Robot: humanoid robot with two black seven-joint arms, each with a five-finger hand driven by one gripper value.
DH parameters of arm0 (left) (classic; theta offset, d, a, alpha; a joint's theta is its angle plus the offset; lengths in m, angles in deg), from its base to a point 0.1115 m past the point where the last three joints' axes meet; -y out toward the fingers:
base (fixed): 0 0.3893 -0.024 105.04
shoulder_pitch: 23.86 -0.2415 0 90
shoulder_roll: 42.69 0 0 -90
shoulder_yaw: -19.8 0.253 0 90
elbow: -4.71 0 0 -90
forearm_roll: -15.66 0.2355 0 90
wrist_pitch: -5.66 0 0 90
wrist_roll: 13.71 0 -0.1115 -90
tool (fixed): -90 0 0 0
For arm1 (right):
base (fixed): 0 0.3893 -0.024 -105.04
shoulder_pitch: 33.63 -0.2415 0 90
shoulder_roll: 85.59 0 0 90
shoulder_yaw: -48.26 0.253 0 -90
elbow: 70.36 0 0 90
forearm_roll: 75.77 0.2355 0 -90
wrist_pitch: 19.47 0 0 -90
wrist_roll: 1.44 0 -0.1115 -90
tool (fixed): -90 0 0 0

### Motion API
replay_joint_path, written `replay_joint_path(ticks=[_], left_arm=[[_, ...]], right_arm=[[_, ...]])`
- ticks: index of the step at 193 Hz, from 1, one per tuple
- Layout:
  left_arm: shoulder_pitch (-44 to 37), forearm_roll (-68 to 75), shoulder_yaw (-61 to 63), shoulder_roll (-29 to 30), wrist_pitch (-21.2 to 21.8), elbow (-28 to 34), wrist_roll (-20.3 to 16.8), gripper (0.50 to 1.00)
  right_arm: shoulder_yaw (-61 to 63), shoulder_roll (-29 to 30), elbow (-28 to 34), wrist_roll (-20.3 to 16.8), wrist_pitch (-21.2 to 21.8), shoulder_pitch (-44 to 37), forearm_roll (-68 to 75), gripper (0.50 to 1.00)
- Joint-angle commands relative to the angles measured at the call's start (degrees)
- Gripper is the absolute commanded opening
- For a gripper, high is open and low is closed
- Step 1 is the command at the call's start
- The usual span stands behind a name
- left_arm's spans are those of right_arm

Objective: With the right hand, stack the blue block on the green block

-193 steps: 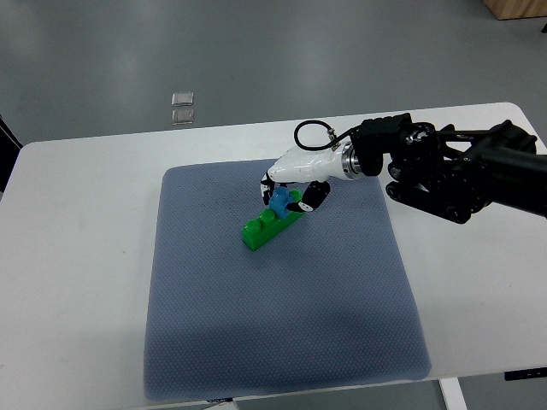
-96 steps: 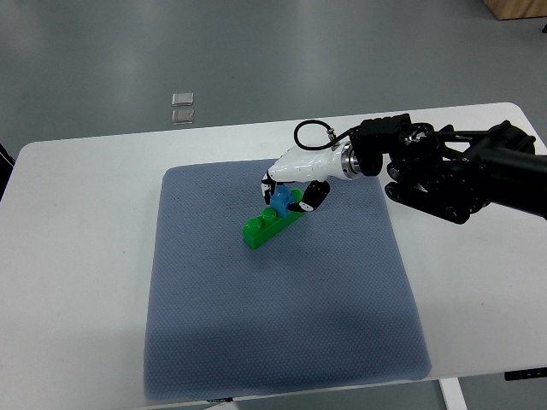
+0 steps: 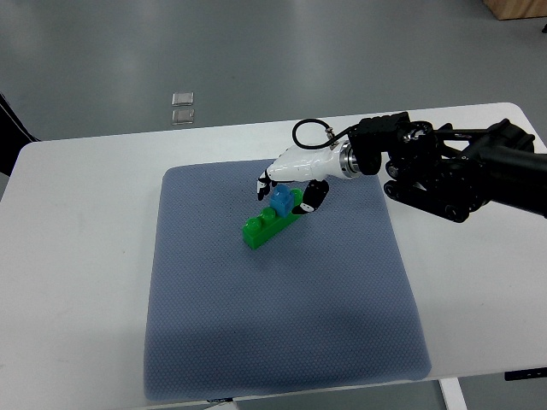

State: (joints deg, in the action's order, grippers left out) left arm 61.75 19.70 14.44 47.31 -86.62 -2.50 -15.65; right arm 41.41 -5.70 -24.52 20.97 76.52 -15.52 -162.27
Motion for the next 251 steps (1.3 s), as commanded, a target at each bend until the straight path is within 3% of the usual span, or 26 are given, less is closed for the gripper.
replay_joint_path(ticks=[1, 51, 82, 121, 190, 251], left_arm=[[0.0, 0.0, 0.0, 0.0, 0.0, 0.0, 0.0, 1.000], [0.0, 0.0, 0.0, 0.0, 0.0, 0.0, 0.0, 1.000], [0.0, 0.0, 0.0, 0.0, 0.0, 0.0, 0.0, 1.000], [0.0, 0.0, 0.0, 0.0, 0.0, 0.0, 0.0, 1.000], [0.0, 0.0, 0.0, 0.0, 0.0, 0.0, 0.0, 1.000], [0.0, 0.0, 0.0, 0.0, 0.0, 0.0, 0.0, 1.000]], right_arm=[[0.2, -0.1, 0.4, 0.1, 0.7, -0.4, 0.4, 0.793], [0.8, -1.2, 1.5, 0.4, 4.6, -1.7, 2.8, 0.895], [1.5, -3.5, 3.0, 0.4, 8.7, -3.1, 8.8, 0.909], [12.1, -7.4, 3.1, 0.0, 18.1, -2.6, 19.2, 0.913], [25.5, -7.1, -4.4, -0.5, 17.4, 9.0, 33.8, 0.921], [24.9, -6.2, -9.1, -8.7, 18.2, 13.7, 69.2, 0.919]])
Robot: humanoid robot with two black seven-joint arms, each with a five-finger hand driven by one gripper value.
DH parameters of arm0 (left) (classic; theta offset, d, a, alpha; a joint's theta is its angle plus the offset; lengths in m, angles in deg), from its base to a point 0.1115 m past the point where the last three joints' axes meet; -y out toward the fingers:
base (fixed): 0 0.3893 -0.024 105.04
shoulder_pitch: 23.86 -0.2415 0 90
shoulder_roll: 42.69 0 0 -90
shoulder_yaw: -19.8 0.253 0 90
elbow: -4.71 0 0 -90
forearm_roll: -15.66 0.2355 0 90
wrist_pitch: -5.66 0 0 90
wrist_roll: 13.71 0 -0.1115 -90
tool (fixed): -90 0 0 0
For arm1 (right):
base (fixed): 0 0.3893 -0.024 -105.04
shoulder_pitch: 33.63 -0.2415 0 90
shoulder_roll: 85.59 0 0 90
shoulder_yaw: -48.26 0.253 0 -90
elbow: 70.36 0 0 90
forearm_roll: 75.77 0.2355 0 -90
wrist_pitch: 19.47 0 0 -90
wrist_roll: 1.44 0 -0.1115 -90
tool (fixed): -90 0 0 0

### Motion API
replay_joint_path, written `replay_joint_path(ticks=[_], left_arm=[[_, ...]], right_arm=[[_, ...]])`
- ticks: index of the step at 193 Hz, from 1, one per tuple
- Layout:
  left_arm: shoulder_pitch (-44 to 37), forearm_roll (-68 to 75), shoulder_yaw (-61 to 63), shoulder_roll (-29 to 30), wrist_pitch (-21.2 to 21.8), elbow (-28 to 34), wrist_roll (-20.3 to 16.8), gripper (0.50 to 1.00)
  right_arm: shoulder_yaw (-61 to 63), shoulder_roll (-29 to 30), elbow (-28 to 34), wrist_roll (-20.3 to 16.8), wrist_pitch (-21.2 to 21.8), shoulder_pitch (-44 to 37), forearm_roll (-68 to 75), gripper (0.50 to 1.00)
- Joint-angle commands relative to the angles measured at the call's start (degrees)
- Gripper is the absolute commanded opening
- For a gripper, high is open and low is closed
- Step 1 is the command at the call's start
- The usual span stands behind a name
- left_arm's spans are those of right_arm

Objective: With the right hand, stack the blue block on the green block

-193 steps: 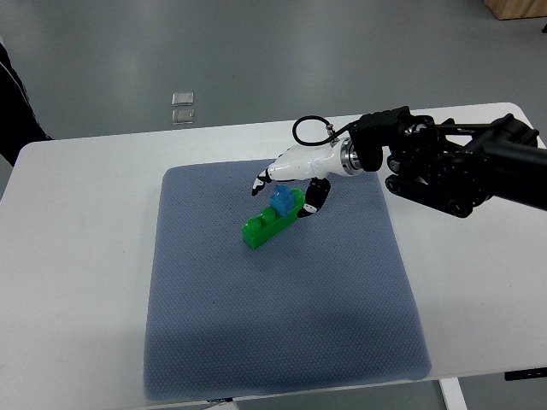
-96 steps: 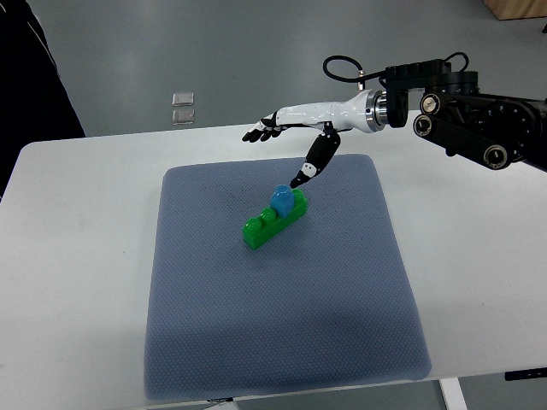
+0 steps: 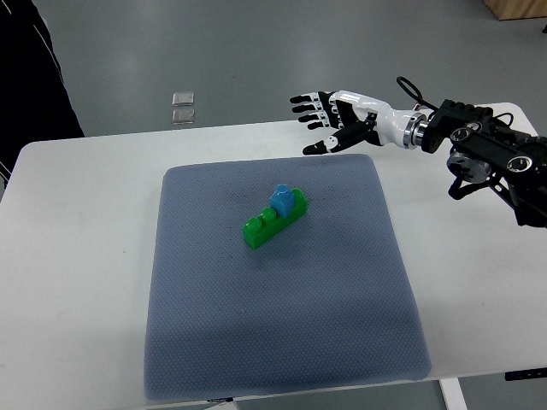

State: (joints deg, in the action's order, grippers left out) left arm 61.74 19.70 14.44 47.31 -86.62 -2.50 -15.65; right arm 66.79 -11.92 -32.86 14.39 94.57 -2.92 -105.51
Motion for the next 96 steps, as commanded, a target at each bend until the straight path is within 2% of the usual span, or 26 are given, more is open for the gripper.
replay_joint_path(ticks=[1, 32, 75, 96], left_arm=[[0.0, 0.0, 0.0, 0.0, 0.0, 0.0, 0.0, 1.000], [0.0, 0.0, 0.0, 0.0, 0.0, 0.0, 0.0, 1.000], [0.0, 0.0, 0.0, 0.0, 0.0, -0.1, 0.0, 1.000], [0.0, 0.0, 0.0, 0.0, 0.0, 0.0, 0.0, 1.000]], right_arm=[[-0.5, 0.1, -0.8, -2.1, 0.1, 1.1, 12.4, 0.919], [-0.9, 1.7, -1.6, -3.5, -0.1, 3.8, 26.8, 0.919], [-0.4, 2.9, -3.7, -3.7, -0.8, 6.8, 32.3, 0.919], [-0.5, 3.7, -4.1, -6.0, -1.2, 8.1, 34.1, 0.921]])
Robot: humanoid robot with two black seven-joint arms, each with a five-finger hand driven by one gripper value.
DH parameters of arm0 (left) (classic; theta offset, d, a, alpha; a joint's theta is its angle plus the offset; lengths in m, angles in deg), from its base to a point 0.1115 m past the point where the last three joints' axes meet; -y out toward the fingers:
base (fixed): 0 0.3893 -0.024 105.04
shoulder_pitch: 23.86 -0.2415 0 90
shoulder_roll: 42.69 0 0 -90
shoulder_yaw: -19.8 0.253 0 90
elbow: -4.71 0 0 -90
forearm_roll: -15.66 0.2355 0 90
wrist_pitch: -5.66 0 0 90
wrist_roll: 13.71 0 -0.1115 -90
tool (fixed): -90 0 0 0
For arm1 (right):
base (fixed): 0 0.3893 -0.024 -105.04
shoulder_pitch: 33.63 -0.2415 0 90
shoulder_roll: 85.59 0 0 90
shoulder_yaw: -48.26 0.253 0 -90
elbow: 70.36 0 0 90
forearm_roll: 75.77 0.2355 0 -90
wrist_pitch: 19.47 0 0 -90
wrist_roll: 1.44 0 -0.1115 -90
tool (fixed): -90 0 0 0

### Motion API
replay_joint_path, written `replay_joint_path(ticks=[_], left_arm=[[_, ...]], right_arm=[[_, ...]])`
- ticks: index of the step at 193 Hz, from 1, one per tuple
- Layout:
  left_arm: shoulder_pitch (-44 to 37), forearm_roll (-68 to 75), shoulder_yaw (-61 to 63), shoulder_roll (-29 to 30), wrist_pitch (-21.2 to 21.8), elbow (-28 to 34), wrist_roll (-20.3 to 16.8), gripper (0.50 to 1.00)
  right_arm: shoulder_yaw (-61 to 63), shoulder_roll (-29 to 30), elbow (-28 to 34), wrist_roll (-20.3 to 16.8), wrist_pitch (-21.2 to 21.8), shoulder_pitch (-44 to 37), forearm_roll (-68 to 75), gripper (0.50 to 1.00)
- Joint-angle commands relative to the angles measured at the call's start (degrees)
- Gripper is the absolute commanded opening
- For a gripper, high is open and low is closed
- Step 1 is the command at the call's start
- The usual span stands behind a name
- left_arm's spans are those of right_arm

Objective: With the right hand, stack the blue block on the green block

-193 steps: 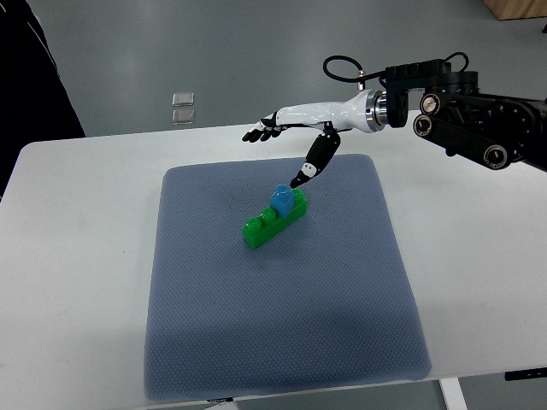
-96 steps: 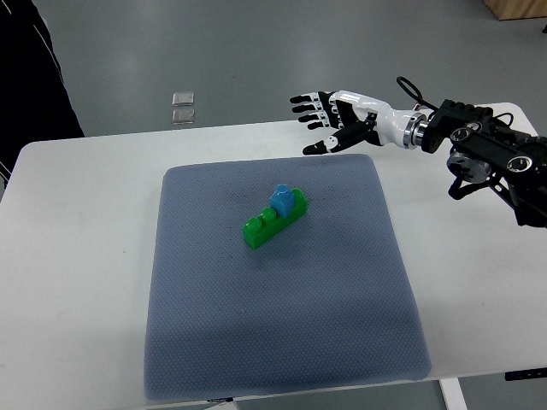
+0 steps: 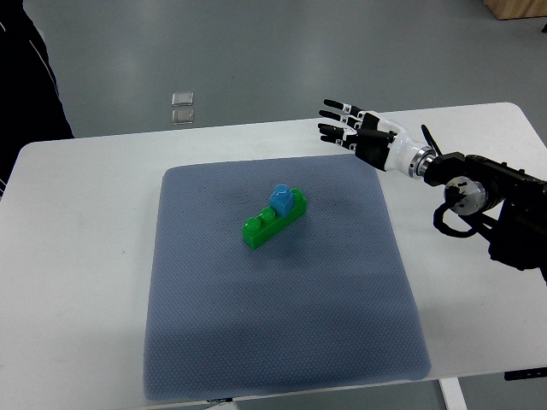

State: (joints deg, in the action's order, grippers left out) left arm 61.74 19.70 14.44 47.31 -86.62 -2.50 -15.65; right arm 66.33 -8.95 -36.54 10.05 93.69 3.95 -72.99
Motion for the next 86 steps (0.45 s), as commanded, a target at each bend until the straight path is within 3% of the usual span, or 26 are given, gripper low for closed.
replay_joint_path(ticks=[1, 20, 86], left_arm=[[0.0, 0.0, 0.0, 0.0, 0.0, 0.0, 0.0, 1.000], [0.0, 0.0, 0.0, 0.0, 0.0, -0.1, 0.0, 1.000], [0.0, 0.0, 0.0, 0.0, 0.0, 0.0, 0.0, 1.000]], right_arm=[[-0.1, 0.7, -0.4, -1.6, -0.3, 1.3, 1.6, 0.921], [0.3, 0.7, -0.4, -1.1, -2.3, 2.0, 1.7, 0.921], [0.5, 1.2, -0.1, -1.0, -2.8, 2.1, 1.9, 0.921]])
